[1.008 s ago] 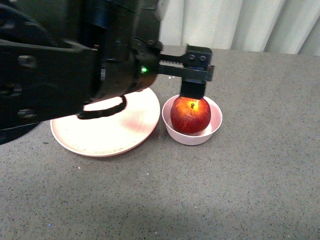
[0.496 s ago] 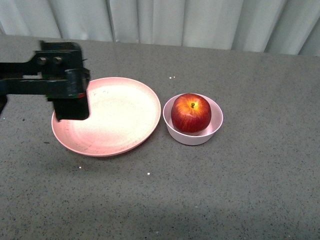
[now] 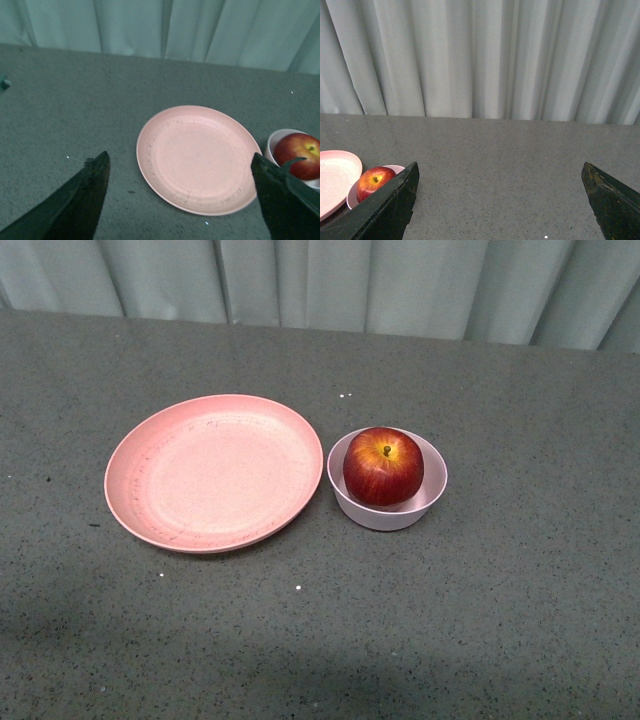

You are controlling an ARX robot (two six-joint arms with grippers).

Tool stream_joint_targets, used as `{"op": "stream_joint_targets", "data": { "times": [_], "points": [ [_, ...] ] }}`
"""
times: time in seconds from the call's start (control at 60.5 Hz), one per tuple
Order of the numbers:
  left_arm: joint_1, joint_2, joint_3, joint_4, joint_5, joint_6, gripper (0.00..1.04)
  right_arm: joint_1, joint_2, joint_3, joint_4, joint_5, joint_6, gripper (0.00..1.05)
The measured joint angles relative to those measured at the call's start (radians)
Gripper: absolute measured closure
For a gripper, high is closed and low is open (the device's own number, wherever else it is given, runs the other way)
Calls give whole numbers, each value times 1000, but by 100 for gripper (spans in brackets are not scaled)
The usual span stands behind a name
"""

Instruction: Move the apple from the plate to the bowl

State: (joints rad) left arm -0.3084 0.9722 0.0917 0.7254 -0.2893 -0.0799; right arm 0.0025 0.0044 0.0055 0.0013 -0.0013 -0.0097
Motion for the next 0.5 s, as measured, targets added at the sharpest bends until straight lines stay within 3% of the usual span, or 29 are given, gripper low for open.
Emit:
{"op": "stream_joint_targets", "data": {
  "times": [0.033,0.099,0.149,0.397,0.496],
  "points": [
    [19,-9,-39,87,12,24,31,0,0,0,0,0,0,9],
    [51,-72,-53,108,43,45,44,0,0,0,0,1,0,9],
    [82,-141,-58,68,72,56,56,0,0,0,0,1,0,9],
    [164,-338,-71,-107,151,68,99,0,0,0,0,0,0,9],
    [190,-412,-72,-172,177,72,101,0,0,0,0,0,0,9]
  ]
}}
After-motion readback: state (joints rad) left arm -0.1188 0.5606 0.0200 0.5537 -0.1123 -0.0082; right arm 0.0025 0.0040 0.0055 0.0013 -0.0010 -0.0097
